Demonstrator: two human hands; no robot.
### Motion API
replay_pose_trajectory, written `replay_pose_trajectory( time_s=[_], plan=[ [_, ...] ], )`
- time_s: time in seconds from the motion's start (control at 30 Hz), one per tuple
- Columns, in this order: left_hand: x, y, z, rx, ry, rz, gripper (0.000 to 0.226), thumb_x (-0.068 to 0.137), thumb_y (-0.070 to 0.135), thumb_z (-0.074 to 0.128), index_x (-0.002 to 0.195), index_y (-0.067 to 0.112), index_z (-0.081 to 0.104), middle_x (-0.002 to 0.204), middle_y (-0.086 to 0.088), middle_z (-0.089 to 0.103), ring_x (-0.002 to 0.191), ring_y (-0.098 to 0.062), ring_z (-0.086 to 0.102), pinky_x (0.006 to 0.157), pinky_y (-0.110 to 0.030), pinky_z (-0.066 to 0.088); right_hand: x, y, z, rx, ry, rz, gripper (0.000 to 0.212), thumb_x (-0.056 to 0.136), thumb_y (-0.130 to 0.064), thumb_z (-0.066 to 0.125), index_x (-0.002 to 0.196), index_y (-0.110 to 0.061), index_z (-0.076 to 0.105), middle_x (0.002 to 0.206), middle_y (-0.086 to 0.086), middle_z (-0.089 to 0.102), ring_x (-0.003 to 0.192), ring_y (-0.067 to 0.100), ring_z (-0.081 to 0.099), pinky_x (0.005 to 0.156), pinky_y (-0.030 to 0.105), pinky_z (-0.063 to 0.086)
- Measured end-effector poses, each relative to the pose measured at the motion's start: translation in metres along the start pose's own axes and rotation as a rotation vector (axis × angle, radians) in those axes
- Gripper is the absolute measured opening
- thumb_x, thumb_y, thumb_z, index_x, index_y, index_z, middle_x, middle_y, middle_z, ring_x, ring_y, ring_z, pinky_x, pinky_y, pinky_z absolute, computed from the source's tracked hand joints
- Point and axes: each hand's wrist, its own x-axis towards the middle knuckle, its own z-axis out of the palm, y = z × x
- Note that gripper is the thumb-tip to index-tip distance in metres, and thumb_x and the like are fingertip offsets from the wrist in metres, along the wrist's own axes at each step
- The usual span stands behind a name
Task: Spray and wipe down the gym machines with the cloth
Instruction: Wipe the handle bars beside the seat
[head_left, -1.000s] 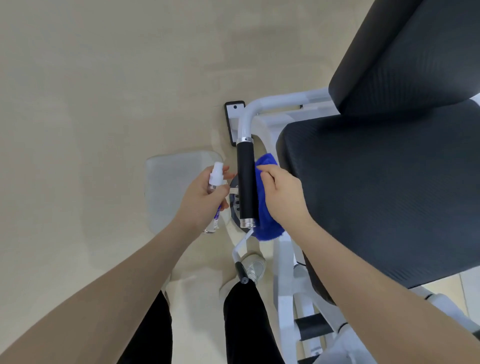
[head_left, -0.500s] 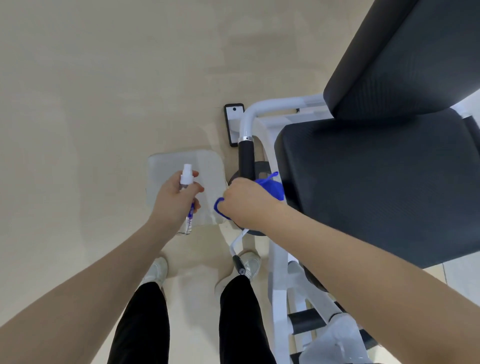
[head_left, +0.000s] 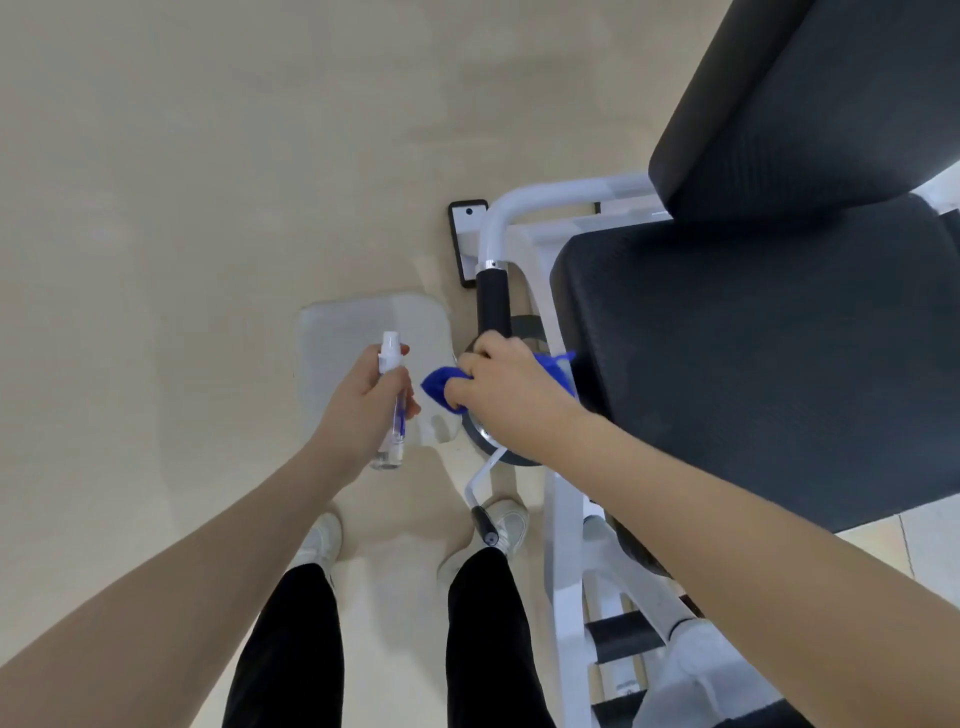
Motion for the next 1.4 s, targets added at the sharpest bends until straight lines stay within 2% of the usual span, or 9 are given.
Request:
replay_pose_trajectory(
  time_s=[0.17,0.37,0.53,0.67,0.83,0.97,1.07,1.23,1.4],
  plan=[
    [0.007,0.006,0.002,0.059,-0.029,0.095,0.017,0.098,0.017,0.035,0.098,0.022,0.052,0.087,0.000,0.057,0.083,-0.015,0.054,0.070,-0.013,0.043,0.031,0.018,0.011,0.506,0.383,0.479,0.023,0.094,-0.008,0.046,0.113,-0.012,0.058,0.112,0.010,0.053,0.098,0.026,0.046,0.086,0.033,0.041],
    [0.014,0.001,0.002,0.024,-0.061,0.115,0.043,0.100,0.025,0.036,0.143,0.031,0.030,0.100,0.008,0.054,0.093,-0.008,0.054,0.089,-0.025,0.041,0.052,0.045,0.015,0.987,0.670,0.949,0.028,0.099,-0.014,0.041,0.118,-0.011,0.061,0.110,0.009,0.057,0.086,0.012,0.048,0.077,0.014,0.033],
    [0.009,0.012,0.009,0.005,-0.042,0.094,0.050,0.100,0.026,0.036,0.144,0.042,0.017,0.099,0.009,0.055,0.095,-0.013,0.056,0.098,-0.033,0.041,0.031,0.039,0.023,1.144,0.297,0.956,0.030,0.098,-0.010,0.035,0.073,-0.010,0.052,0.073,0.004,0.047,0.078,0.021,0.045,0.070,0.030,0.038],
    [0.003,0.028,0.016,0.044,-0.045,0.156,0.050,0.102,0.022,0.031,0.140,0.050,0.013,0.089,0.003,0.053,0.079,-0.016,0.057,0.089,-0.033,0.047,-0.014,0.020,0.044,1.734,0.010,0.919,0.026,0.097,-0.023,0.045,0.103,-0.013,0.069,0.085,0.007,0.064,0.078,0.023,0.057,0.080,0.038,0.050],
    [-0.015,0.066,0.028,0.191,-0.051,0.231,0.049,0.101,0.017,0.026,0.132,0.055,0.021,0.078,-0.003,0.050,0.063,-0.014,0.050,0.062,-0.014,0.044,-0.031,0.024,0.030,1.751,-0.012,0.948,0.027,0.095,-0.024,0.049,0.108,-0.007,0.065,0.093,0.009,0.062,0.086,0.023,0.056,0.083,0.036,0.048],
    [-0.026,0.110,0.044,0.410,-0.061,0.378,0.048,0.092,0.025,0.030,0.121,0.063,0.031,0.074,-0.019,0.053,0.056,-0.018,0.049,0.060,-0.031,0.047,-0.055,0.022,0.010,2.058,0.178,0.876,0.020,0.098,-0.018,0.045,0.097,-0.013,0.064,0.084,0.004,0.063,0.075,0.017,0.058,0.068,0.028,0.050],
    [-0.031,0.140,0.071,0.543,-0.069,0.472,0.048,0.091,0.026,0.033,0.121,0.063,0.030,0.069,-0.023,0.054,0.064,-0.034,0.053,0.061,-0.044,0.048,-0.079,0.056,-0.017,2.301,0.389,0.831,0.017,0.097,-0.023,0.048,0.100,-0.016,0.063,0.091,0.006,0.065,0.083,0.020,0.060,0.081,0.035,0.051],
    [-0.040,0.180,0.142,0.706,-0.110,0.556,0.049,0.094,0.021,0.044,0.136,0.045,0.032,0.068,-0.009,0.057,0.061,-0.014,0.055,0.059,-0.019,0.043,-0.164,0.122,-0.014,2.319,0.670,1.006,0.023,0.088,-0.032,0.061,0.098,-0.011,0.065,0.084,0.008,0.066,0.081,0.024,0.062,0.079,0.037,0.052],
    [-0.044,0.208,0.226,0.935,-0.266,0.750,0.057,0.095,0.024,0.045,0.144,0.041,0.021,0.065,0.007,0.046,0.059,-0.009,0.051,0.064,-0.031,0.047,-0.243,0.170,0.008,2.272,0.871,1.194,0.012,0.087,-0.014,0.059,0.095,-0.016,0.067,0.098,0.013,0.067,0.086,0.028,0.062,0.084,0.039,0.051]
  ],
)
